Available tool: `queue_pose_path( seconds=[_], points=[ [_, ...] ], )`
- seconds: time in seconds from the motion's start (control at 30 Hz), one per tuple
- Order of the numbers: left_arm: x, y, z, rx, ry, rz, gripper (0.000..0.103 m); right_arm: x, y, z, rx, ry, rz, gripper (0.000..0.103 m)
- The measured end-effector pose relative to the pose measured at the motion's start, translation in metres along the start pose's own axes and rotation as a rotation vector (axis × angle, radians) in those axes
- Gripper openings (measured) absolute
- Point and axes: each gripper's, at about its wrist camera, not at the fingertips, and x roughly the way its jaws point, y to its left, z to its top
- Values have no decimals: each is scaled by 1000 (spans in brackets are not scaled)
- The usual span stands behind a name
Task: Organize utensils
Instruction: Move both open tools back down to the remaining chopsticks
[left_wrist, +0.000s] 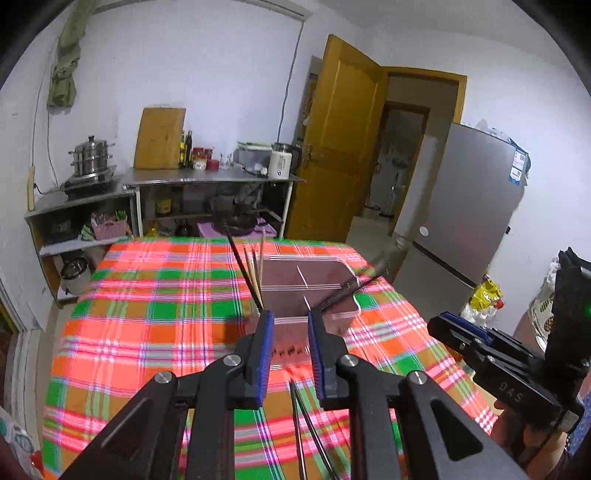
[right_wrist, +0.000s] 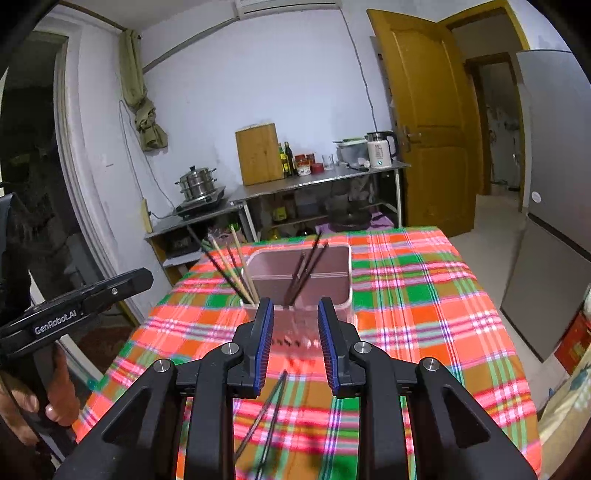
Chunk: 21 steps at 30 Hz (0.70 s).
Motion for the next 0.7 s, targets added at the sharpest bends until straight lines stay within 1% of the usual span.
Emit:
queue_pose_path(
  seconds=[0.17, 0.33, 0.7],
  points=[
    [5, -1, -32, -6, 47, 11, 18, -4, -4, -24, 3, 31, -5, 26],
    [11, -1, -56, -12, 85, 21, 18, -5, -11, -45, 13, 62, -10, 26],
    [30, 3, -79, -23, 161, 22, 18, 3, -10, -69, 18, 128, -10, 25]
  ],
)
